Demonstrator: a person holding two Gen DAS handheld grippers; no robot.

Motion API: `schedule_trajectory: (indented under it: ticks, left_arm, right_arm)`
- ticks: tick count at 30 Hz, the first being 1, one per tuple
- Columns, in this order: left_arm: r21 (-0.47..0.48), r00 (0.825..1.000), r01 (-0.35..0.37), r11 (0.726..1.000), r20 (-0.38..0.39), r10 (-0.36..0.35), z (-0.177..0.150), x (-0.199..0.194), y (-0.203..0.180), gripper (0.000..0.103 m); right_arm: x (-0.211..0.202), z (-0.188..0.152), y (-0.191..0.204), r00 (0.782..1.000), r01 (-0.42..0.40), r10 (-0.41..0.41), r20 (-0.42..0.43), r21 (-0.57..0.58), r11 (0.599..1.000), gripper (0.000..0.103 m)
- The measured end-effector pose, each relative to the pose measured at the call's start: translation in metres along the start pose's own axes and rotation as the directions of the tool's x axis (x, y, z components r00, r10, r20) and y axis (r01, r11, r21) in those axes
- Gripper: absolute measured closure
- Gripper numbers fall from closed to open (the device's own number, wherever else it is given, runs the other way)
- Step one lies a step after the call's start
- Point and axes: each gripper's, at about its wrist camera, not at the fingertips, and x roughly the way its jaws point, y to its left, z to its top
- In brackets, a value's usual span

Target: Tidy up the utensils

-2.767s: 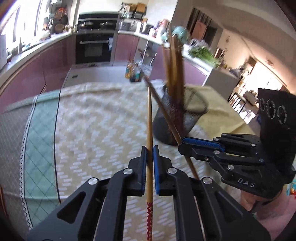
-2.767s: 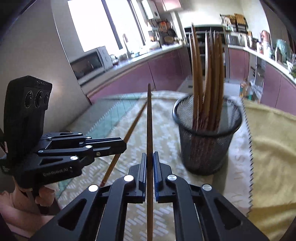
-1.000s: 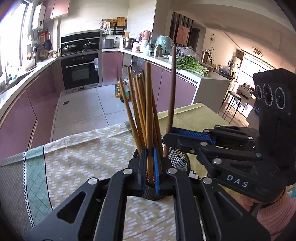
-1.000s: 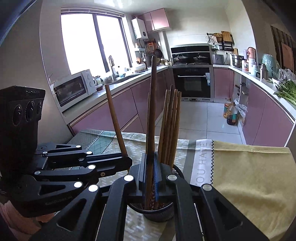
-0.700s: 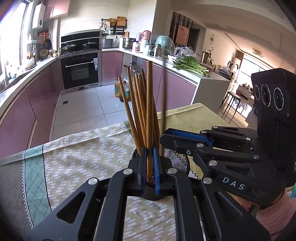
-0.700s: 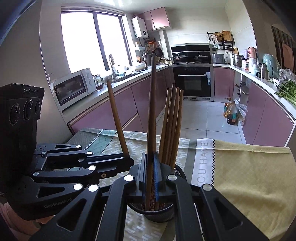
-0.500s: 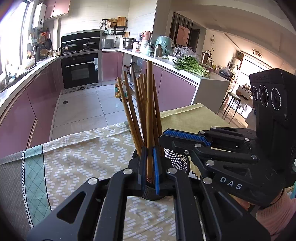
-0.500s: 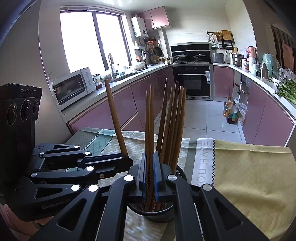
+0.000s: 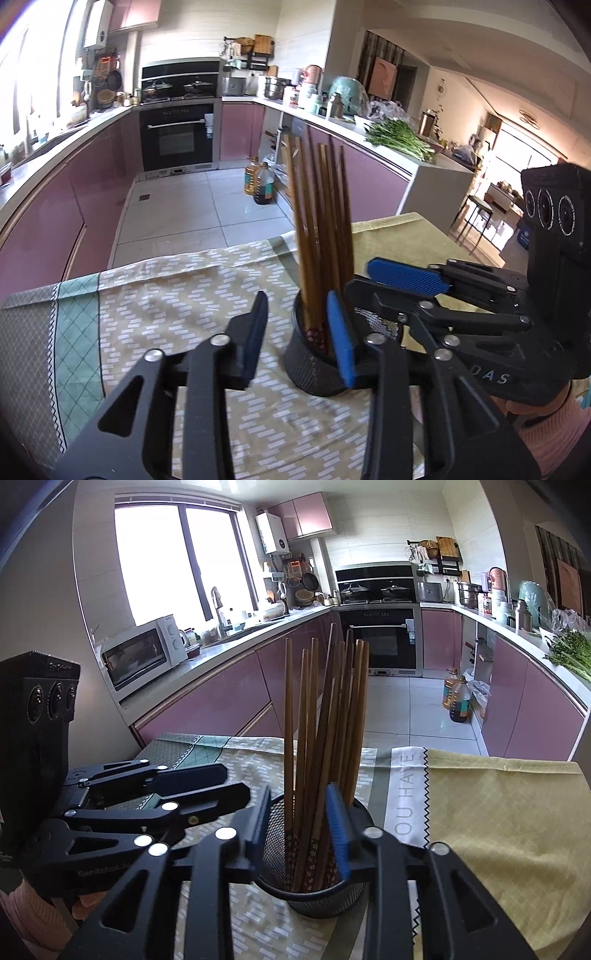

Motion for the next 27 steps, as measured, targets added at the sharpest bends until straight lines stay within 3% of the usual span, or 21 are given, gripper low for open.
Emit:
schedule_trajectory:
  ticks: [6,8,9,13,23,27]
  left_arm:
    - [-0.038,0.993,-0.093,0.995,0.070,0.095,-0.024,-0.021,0.017,0.023]
    - [-0.053,0.986,-0.132,0.990,0.092,0.136,-0.034,-0.030,0.023,0.008]
    - [-0.064,0.981,-0.155,0.986,0.107,0.161,-0.040,-0.035,0.027,0.006]
    - [-0.105,0.961,-0.228,0.968,0.139,0.241,-0.064,-0.052,0.038,0.006]
    - [-0.159,0.908,-0.313,0.936,0.239,0.344,-0.099,-0.093,0.041,0.006]
    - [-0.166,0.902,-0.315,0.935,0.256,0.349,-0.108,-0.102,0.035,0.006]
  right_arm:
    - [-0.008,-0.014,0.002,1.000,0.012,-0.012,0.019,0.005,1.000,0.045]
    - [-0.013,-0.020,0.006,0.999,0.024,-0.024,0.037,-0.002,1.000,0.028]
    - [-0.015,-0.025,0.008,0.998,0.033,-0.033,0.054,-0.003,0.999,0.025]
    - [-0.021,-0.041,0.019,0.996,0.045,-0.042,0.082,-0.027,0.999,0.006]
    - [-0.046,-0.072,0.038,0.978,0.113,-0.102,0.183,-0.046,0.993,0.006]
    - [-0.055,-0.078,0.046,0.970,0.134,-0.121,0.212,-0.050,0.990,0.006]
